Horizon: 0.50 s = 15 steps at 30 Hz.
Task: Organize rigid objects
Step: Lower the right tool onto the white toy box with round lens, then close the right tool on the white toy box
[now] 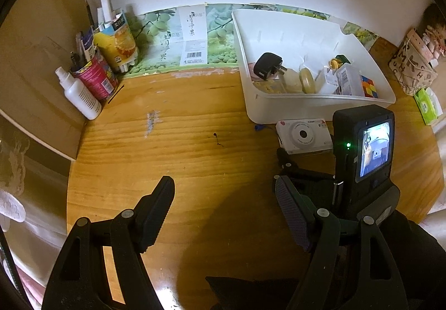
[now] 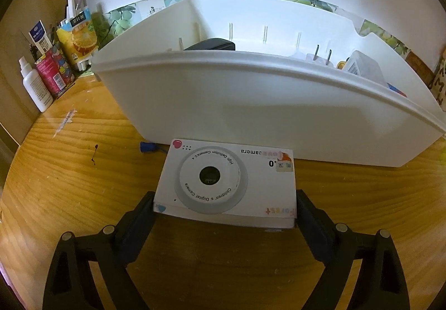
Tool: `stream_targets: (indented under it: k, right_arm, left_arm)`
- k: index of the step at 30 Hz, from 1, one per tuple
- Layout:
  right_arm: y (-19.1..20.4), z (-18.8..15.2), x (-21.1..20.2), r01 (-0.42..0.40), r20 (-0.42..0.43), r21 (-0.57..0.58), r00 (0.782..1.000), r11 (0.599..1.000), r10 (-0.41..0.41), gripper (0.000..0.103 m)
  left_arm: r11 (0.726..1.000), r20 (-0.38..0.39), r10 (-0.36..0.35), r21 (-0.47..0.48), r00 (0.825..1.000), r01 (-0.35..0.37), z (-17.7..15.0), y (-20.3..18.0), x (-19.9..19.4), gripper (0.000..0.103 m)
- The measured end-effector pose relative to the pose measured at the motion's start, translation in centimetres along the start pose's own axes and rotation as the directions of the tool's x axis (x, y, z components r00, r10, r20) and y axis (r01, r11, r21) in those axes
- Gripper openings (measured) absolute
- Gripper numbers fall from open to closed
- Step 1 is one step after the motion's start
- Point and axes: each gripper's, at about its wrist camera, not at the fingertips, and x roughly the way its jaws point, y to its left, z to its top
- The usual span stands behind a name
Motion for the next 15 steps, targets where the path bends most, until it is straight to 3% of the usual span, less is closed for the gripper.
stream_targets:
  k: [8,15]
  right_arm:
    - [-0.6,-0.1,-0.7,-0.011,-0.017,0.013,1.000,1.000,0.011,0.094]
    - [-1.4,0.1,-3.1,0.018,0.020,0.028,1.000,0.999,-0.019,0.093]
  left_arm:
    - [1.000,0.020,-0.020,-0.020,1.000,0.020,-0.7,0.4,-1.1,0.078]
    - [0.998,0.035,-0.067,-0.016,0.997,0.068,-1.3,0.4,-1.9,0.078]
